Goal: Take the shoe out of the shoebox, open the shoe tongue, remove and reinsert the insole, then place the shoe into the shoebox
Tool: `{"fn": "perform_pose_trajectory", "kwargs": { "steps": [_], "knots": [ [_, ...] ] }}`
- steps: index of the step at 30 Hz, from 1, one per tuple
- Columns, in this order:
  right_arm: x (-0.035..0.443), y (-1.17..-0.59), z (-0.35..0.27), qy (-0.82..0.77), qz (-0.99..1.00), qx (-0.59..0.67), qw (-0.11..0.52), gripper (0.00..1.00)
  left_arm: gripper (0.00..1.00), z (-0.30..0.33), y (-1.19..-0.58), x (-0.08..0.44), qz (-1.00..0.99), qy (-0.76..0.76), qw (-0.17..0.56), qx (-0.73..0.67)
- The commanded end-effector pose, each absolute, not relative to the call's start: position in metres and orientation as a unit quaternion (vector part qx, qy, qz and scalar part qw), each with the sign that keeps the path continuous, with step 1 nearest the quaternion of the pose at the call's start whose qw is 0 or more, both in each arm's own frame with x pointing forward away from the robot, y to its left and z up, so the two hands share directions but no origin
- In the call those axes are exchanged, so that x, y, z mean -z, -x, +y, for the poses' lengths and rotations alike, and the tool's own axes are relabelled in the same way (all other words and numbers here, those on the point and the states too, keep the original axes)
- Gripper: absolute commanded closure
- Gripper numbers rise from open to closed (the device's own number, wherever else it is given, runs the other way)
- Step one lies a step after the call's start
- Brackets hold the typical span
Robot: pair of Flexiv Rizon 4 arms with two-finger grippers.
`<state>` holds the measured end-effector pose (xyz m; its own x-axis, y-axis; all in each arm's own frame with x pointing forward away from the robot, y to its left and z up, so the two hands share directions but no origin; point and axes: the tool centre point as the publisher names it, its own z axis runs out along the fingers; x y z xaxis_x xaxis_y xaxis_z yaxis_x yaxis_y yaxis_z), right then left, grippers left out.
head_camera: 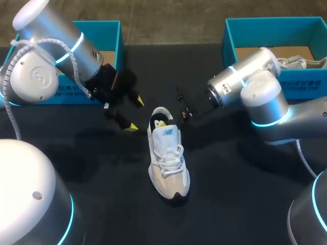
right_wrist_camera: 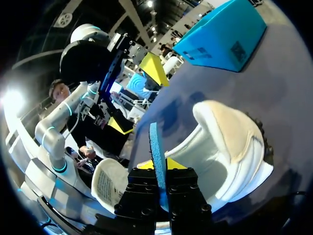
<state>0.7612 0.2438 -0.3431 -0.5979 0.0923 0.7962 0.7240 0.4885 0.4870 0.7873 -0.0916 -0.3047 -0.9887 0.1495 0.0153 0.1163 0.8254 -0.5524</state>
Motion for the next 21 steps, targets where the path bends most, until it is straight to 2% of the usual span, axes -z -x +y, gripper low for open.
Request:
{"fn": "perform_pose_trajectory", "kwargs": {
  "steps": [1, 10, 11, 12, 15, 21],
  "knots": [
    [0.343, -0.753, 0.244, 0.267, -0.781, 0.435, 0.359, 1.0, 0.0, -0.094, -0.788, 0.306, -0.955, 0.071, 0.03, -0.287],
    [0.338, -0.756, 0.245, 0.262, -0.788, 0.43, 0.355, 1.0, 0.0, -0.094, -0.788, 0.306, -0.954, 0.072, 0.031, -0.288],
    [0.339, -0.756, 0.246, 0.261, -0.789, 0.43, 0.353, 0.94, 0.0, -0.094, -0.788, 0.306, -0.954, 0.072, 0.031, -0.288],
    [0.337, -0.758, 0.246, 0.26, -0.79, 0.431, 0.35, 0.73, 0.0, -0.094, -0.788, 0.306, -0.954, 0.072, 0.031, -0.289],
    [0.33, -0.76, 0.249, 0.257, -0.795, 0.43, 0.343, 0.59, 0.0, -0.094, -0.788, 0.306, -0.954, 0.072, 0.031, -0.29],
    [0.327, -0.761, 0.25, 0.254, -0.802, 0.434, 0.323, 0.58, 0.0, -0.093, -0.789, 0.305, -0.953, 0.076, 0.03, -0.29]
  ]
}}
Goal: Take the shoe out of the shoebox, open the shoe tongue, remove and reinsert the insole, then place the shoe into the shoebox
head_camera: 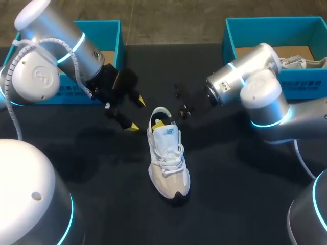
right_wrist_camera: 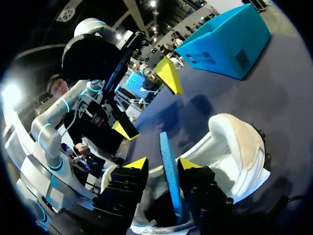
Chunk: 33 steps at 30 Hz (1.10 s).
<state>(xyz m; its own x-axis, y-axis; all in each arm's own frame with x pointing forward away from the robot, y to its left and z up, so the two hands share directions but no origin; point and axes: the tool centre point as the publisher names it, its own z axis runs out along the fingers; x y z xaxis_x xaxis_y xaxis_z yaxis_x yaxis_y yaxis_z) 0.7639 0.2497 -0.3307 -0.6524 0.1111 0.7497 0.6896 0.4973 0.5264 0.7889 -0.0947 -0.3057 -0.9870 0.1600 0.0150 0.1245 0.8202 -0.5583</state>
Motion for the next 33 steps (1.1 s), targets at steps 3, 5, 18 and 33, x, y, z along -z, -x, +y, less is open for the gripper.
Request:
{"fn": "perform_pose_trajectory", "kwargs": {
  "steps": [3, 5, 18, 33],
  "knots": [
    [0.321, -0.764, 0.251, 0.252, -0.805, 0.434, 0.317, 0.56, 0.0, -0.092, -0.789, 0.305, -0.954, 0.076, 0.031, -0.289],
    [0.319, -0.766, 0.251, 0.25, -0.807, 0.434, 0.314, 0.56, 0.0, -0.092, -0.789, 0.304, -0.954, 0.076, 0.03, -0.289],
    [0.323, -0.776, 0.243, 0.255, -0.81, 0.435, 0.3, 0.75, 0.0, -0.09, -0.788, 0.304, -0.953, 0.076, 0.029, -0.29],
    [0.334, -0.776, 0.249, 0.231, -0.811, 0.402, 0.356, 1.0, 0.0, -0.093, -0.785, 0.305, -0.954, 0.075, 0.03, -0.29]
  ]
}}
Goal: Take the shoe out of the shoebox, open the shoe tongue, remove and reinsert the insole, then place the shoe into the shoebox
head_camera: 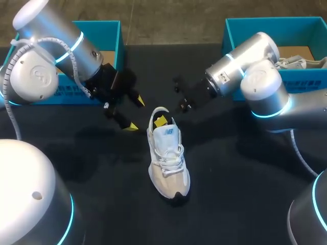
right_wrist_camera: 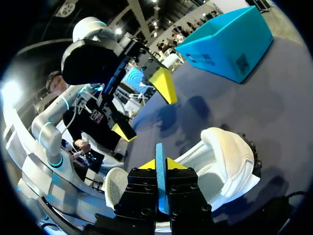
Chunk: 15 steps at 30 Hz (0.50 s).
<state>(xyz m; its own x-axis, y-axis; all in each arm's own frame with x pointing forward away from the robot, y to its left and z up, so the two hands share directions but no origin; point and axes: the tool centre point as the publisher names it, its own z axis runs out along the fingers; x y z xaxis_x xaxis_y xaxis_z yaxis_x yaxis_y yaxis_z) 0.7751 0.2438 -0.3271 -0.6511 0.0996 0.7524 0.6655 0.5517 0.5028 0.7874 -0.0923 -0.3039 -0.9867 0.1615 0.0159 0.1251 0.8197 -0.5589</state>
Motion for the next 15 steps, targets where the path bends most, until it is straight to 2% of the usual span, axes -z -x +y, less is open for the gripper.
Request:
{"fn": "perform_pose_trajectory", "kwargs": {
  "steps": [1, 7, 14, 15],
  "knots": [
    [0.336, -0.774, 0.25, 0.231, -0.809, 0.401, 0.361, 1.0, 0.0, -0.093, -0.785, 0.305, -0.954, 0.075, 0.03, -0.29],
    [0.341, -0.759, 0.25, 0.237, -0.806, 0.393, 0.375, 1.0, 0.0, -0.094, -0.784, 0.306, -0.953, 0.074, 0.032, -0.291],
    [0.335, -0.764, 0.253, 0.234, -0.811, 0.399, 0.359, 1.0, 0.0, -0.094, -0.784, 0.307, -0.953, 0.074, 0.032, -0.293],
    [0.333, -0.765, 0.253, 0.233, -0.812, 0.399, 0.357, 0.87, 0.0, -0.094, -0.785, 0.307, -0.953, 0.074, 0.032, -0.293]
  ]
}}
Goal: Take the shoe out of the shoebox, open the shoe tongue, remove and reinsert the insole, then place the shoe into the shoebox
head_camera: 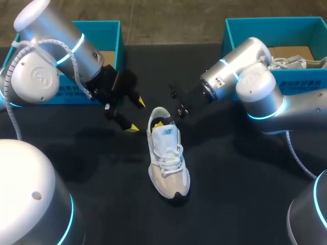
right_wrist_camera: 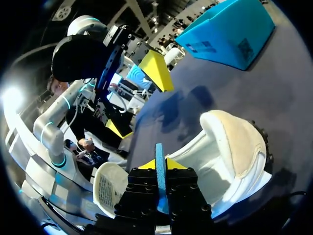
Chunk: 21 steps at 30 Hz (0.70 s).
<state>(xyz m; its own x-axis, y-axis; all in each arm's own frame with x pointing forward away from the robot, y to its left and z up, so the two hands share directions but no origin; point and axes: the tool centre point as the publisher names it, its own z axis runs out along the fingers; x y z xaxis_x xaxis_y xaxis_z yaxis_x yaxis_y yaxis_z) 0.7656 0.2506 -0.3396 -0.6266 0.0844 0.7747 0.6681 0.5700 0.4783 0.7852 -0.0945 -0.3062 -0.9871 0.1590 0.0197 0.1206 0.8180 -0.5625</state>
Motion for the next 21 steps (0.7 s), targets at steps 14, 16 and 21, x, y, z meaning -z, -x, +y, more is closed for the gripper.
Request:
{"fn": "perform_pose_trajectory", "kwargs": {
  "steps": [14, 16, 21],
  "knots": [
    [0.319, -0.776, 0.263, 0.218, -0.826, 0.402, 0.33, 0.56, 0.0, -0.088, -0.785, 0.305, -0.952, 0.072, 0.03, -0.295],
    [0.317, -0.777, 0.265, 0.215, -0.828, 0.401, 0.326, 0.55, 0.0, -0.088, -0.786, 0.305, -0.952, 0.071, 0.029, -0.295],
    [0.31, -0.78, 0.266, 0.209, -0.834, 0.404, 0.312, 0.51, 0.0, -0.088, -0.786, 0.305, -0.953, 0.072, 0.03, -0.293]
  ]
}}
